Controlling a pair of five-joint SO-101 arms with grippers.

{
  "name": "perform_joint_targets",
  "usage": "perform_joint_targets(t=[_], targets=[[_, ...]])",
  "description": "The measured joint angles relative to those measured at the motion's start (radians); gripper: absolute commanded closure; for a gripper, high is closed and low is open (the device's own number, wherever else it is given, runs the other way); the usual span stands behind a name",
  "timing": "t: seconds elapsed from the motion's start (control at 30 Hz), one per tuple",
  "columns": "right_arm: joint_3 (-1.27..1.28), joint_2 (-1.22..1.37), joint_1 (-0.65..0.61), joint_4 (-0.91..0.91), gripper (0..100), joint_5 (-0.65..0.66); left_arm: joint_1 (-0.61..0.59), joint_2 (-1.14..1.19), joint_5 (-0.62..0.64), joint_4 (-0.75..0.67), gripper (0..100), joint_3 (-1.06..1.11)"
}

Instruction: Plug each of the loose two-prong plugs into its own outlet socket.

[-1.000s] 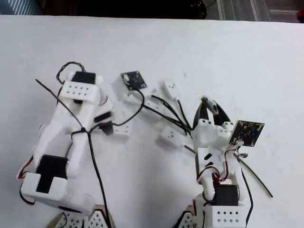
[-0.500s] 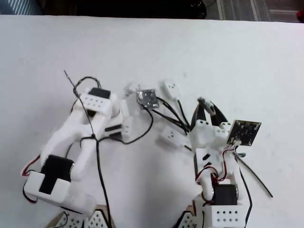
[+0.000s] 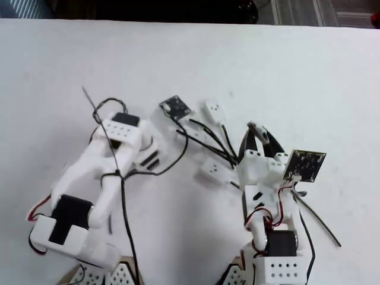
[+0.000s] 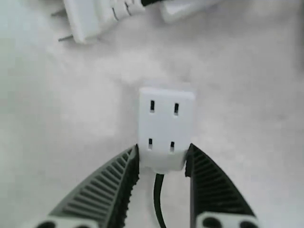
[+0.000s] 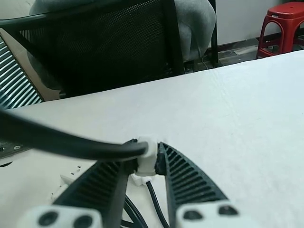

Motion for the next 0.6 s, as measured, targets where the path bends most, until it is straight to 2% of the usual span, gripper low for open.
perform_joint_targets(t=[0.07, 0.23, 0.43, 0.6], targets=[[0.0, 0.0, 0.0, 0.0, 98.1, 0.0, 0.029, 0.0, 0.071, 0.048, 83, -0.012], [0.0, 0.0, 0.0, 0.0, 98.1, 0.0, 0.097, 0.0, 0.203, 0.137, 72, -0.032], [0.0, 0.0, 0.0, 0.0, 98.1, 0.0, 0.107, 0.0, 0.229, 0.173, 72, -0.049], [0.0, 0.0, 0.0, 0.0, 98.1, 0.04, 0.107, -0.003, 0.215, 0.236, 77, -0.1]])
